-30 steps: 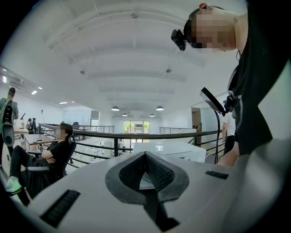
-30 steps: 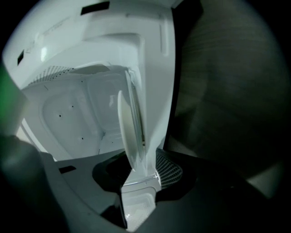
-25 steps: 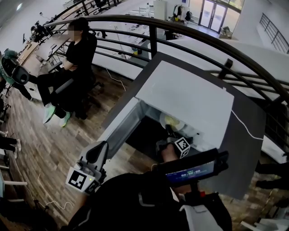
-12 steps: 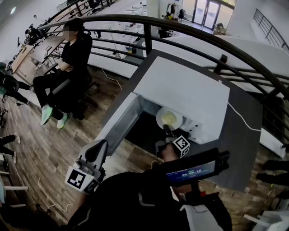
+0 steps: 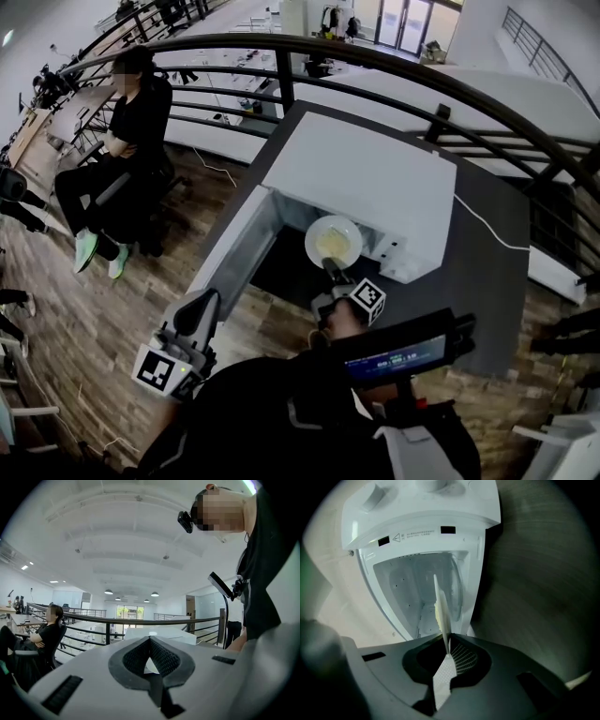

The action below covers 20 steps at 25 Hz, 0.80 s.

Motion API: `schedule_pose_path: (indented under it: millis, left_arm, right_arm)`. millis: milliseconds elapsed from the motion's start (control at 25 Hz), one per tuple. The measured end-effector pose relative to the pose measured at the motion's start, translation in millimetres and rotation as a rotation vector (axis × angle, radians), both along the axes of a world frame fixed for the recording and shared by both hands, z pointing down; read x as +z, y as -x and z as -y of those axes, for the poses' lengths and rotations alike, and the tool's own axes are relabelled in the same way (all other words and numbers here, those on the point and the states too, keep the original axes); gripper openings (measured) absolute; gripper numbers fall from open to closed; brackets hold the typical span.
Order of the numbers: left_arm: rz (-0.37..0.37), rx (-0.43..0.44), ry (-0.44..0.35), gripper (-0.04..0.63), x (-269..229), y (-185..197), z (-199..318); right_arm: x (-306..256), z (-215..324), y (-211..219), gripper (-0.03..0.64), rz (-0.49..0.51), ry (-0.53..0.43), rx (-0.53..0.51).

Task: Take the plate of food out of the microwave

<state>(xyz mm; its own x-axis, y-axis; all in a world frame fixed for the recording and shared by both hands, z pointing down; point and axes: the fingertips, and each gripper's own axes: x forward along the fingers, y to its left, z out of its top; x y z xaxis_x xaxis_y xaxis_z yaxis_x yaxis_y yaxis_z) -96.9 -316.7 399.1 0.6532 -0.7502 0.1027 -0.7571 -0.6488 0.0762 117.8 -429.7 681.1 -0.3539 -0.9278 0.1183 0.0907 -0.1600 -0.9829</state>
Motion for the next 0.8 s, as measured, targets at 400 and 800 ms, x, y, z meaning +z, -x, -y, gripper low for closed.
schedule_pose_path:
  millis: [400,800]
  left_arm:
    - [-0.045,0.095,0.009,0.005,5,-34,-15]
    - [-0.075,0.156,0.016,0.005,4,-41,-36]
  right_arm:
    - [-28,-43,0,0.020,0.005,-0.023,-0.055]
    - [-65,-90,14,0.020,0.022,-0.068,-0.063]
